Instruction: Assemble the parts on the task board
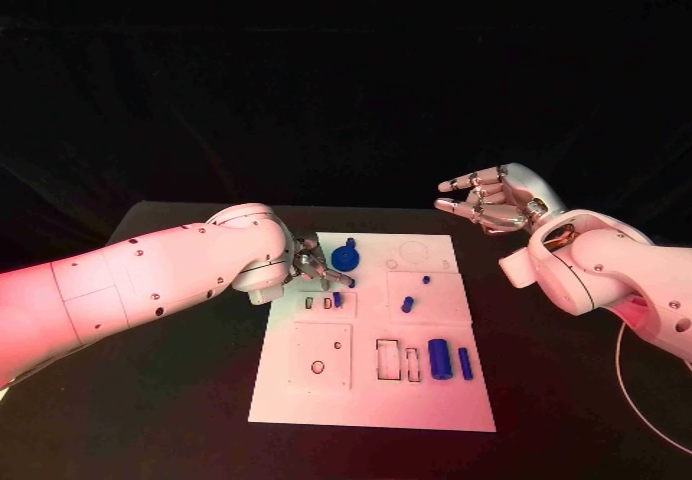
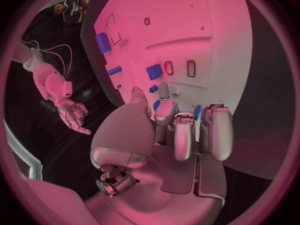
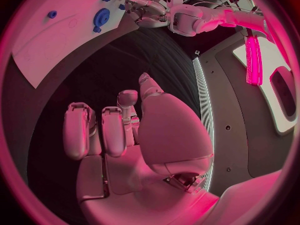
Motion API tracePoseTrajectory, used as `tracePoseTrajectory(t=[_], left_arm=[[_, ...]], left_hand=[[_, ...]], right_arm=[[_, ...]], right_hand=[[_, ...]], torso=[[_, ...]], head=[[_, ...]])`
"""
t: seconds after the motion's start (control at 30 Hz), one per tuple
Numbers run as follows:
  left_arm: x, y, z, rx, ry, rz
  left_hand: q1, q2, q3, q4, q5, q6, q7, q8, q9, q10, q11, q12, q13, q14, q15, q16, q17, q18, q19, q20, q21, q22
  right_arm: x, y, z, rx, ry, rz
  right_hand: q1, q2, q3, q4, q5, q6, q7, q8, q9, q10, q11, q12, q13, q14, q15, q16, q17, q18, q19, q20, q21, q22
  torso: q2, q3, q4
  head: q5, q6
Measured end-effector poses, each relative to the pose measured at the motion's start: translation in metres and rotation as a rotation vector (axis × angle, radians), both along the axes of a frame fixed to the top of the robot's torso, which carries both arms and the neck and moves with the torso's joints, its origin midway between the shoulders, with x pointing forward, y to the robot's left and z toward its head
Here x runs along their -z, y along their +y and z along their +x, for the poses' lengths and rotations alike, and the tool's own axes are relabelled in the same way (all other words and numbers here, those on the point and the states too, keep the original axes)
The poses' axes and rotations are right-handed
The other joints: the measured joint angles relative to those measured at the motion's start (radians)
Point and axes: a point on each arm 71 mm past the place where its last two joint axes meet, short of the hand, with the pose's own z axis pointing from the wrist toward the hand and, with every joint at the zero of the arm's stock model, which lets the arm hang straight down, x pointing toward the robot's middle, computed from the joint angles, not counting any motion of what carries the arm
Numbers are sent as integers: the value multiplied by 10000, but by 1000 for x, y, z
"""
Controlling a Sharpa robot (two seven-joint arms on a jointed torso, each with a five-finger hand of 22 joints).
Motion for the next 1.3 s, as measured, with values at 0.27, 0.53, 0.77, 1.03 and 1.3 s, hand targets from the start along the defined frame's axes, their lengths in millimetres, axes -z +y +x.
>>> tracePoseTrajectory(t=[0.27, 0.53, 0.77, 1.03, 1.3], left_arm=[[4, -8, 1, 287, 191, 380], [5, -11, 0, 505, 375, 614], [6, -13, -1, 629, 480, 726], [6, -16, -2, 757, 535, 771], [6, -20, -2, 822, 545, 775]], left_hand=[[0, 0, -1, 1, 0, 1, 0, 0, 55, 0, 0, 0, 1, 0, 0, 0, -1, -1, 0, 0, -1, -1], [35, 35, -29, -26, 0, -56, -15, 98, 184, -1, 0, 16, 45, 0, 0, 0, -2, 0, 0, 1, 41, -2], [222, 222, -28, -26, 0, -131, -14, 209, 362, -1, 0, 55, 76, 0, 0, 0, -3, 0, 0, 1, 77, -3], [480, 374, 30, -84, 0, -202, -15, 311, 530, -1, 0, 55, 100, 0, 1, 0, -4, 0, 0, 1, 76, -3], [1266, 689, 509, -365, 0, -338, -53, 422, 799, -2, 1, 55, 149, 24, -23, 0, -4, 1, 0, 1, 76, -4]], right_arm=[[2, 1, 1, -9, 41, -31], [3, 3, 2, -75, 76, -68], [5, 3, 2, -117, 108, -108], [7, 5, 2, -177, 165, -137], [8, 7, 1, -311, 187, -271]], right_hand=[[39, 40, -28, -27, 53, -1, -1, 0, -1, -86, -16, -143, -133, 0, 0, -110, -119, -1, -107, -1, -71, -122], [39, 40, -28, -27, 53, -1, -1, 0, -1, -85, -16, -204, -164, 0, 0, -110, -139, -1, -107, -1, -71, -153], [39, 40, -27, -27, 52, 0, -1, 0, -1, -85, -16, -203, -164, 0, 0, -110, -139, -1, -107, -1, -114, -169], [39, 40, -28, -27, 52, 0, -2, 0, -2, -85, -16, -202, -186, 0, 0, -156, -153, -1, -107, -1, -114, -177], [50, 51, -28, -27, 52, 0, -2, 0, -2, -144, -3, -240, -215, 0, 0, -156, -177, -1, -178, 0, -114, -211]], torso=[[12, -6, 11], [17, -5, 49], [29, -6, 63], [35, -6, 76], [45, -8, 85]], head=[[-18, -46], [-45, -97], [-58, -125], [-72, -144], [-102, -174]])
